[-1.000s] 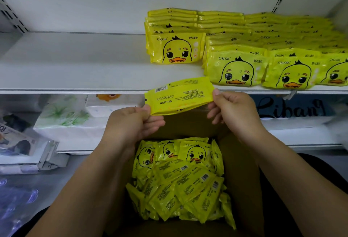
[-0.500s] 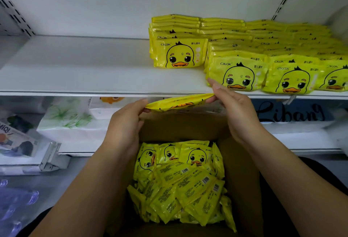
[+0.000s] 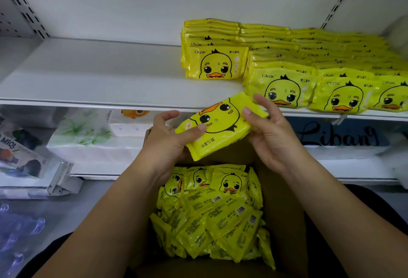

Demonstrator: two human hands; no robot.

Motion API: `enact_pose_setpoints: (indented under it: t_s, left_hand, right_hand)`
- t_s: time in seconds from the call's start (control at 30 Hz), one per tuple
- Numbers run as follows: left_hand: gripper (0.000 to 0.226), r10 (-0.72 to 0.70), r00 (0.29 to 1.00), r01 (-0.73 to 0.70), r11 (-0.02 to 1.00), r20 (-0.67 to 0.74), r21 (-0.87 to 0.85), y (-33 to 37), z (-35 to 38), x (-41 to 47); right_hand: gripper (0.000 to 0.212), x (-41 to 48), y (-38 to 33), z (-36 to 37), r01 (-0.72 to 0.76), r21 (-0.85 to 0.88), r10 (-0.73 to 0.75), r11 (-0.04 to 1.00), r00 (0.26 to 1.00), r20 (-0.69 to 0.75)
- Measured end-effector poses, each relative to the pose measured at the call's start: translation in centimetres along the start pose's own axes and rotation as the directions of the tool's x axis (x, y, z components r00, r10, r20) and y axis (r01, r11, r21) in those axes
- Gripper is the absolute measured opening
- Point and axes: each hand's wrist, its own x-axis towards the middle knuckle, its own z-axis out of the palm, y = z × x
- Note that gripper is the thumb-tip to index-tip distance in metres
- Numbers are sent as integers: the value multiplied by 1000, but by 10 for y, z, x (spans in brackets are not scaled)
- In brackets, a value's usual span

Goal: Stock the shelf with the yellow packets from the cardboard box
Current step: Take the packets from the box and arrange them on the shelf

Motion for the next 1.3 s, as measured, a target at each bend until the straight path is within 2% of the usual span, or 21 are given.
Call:
enact_pose_setpoints:
  t_s: [0.07, 0.1, 0.2, 0.27, 0.33, 0.43, 0.5, 0.57, 0.63, 0.7, 0.77, 0.9, 1.03, 1.13, 1.17, 1.23, 1.3]
  left_hand:
    - [77, 0, 998, 3, 998, 59, -63, -2, 2, 0]
    - [72, 9, 997, -3, 997, 81, -77, -3, 4, 0]
    - [62, 73, 991, -73, 997, 108, 0, -6, 7, -2]
    - [52, 143, 985, -154, 981, 99, 116, -7, 6, 1]
    - [42, 213, 975, -223, 950, 70, 219, -8, -1, 9]
    - [43, 297, 955, -270, 882, -10, 385, -2, -9, 20]
    - [48, 361, 932, -286, 804, -45, 522, 4, -16, 28]
    - [49, 458, 889, -311, 654, -34, 690, 9, -24, 36]
    - [48, 541, 841, -298, 492, -19, 818, 10, -33, 44]
    - [51, 560, 828, -269, 396, 1, 878, 10, -40, 51]
    - [58, 521, 853, -245, 348, 30, 905, 9, -41, 55]
    - [66, 428, 901, -201, 263, 73, 943, 8, -37, 57]
    - [65, 390, 916, -205, 265, 90, 942, 12, -39, 57]
    - [62, 392, 915, -214, 282, 91, 935, 13, -40, 58]
    - [58, 414, 906, -227, 316, 82, 921, 12, -39, 58]
    - [44, 484, 875, -258, 450, 9, 855, 14, -40, 58]
    - [31, 501, 860, -254, 587, -98, 769, 17, -45, 57]
  right_hand:
    - [62, -3, 3, 5, -60, 143, 57, 988, 998, 25]
    - [58, -6, 6, 9, -94, 145, 87, 985, 995, 58]
    - [42, -13, 16, 21, -126, -65, 132, 990, 985, 107]
    - [37, -10, 17, 26, -76, -193, 98, 978, 990, 106]
    - [41, 0, 8, 29, -2, -349, 39, 937, 994, 99]
    - [48, 24, -14, 30, 134, -662, -84, 738, 991, 107]
    - [57, 45, -29, 38, 202, -752, -137, 628, 979, 149]
    - [58, 70, -42, 47, 260, -808, -182, 529, 964, 191]
    - [54, 96, -52, 58, 346, -859, -222, 376, 934, 280]
    - [54, 118, -59, 69, 418, -893, -214, 166, 899, 381]
    - [58, 137, -63, 77, 458, -888, -158, -22, 876, 456]
    - [60, 166, -60, 78, 489, -821, -16, -295, 857, 516]
    - [82, 169, -50, 77, 490, -769, -27, -411, 837, 547]
    - [86, 169, -44, 74, 462, -698, -86, -547, 798, 596]
    - [87, 168, -43, 74, 437, -695, -119, -571, 793, 597]
    - [89, 162, -39, 75, 399, -712, -215, -577, 767, 604]
    - [84, 147, -28, 73, 438, -764, -325, -474, 720, 614]
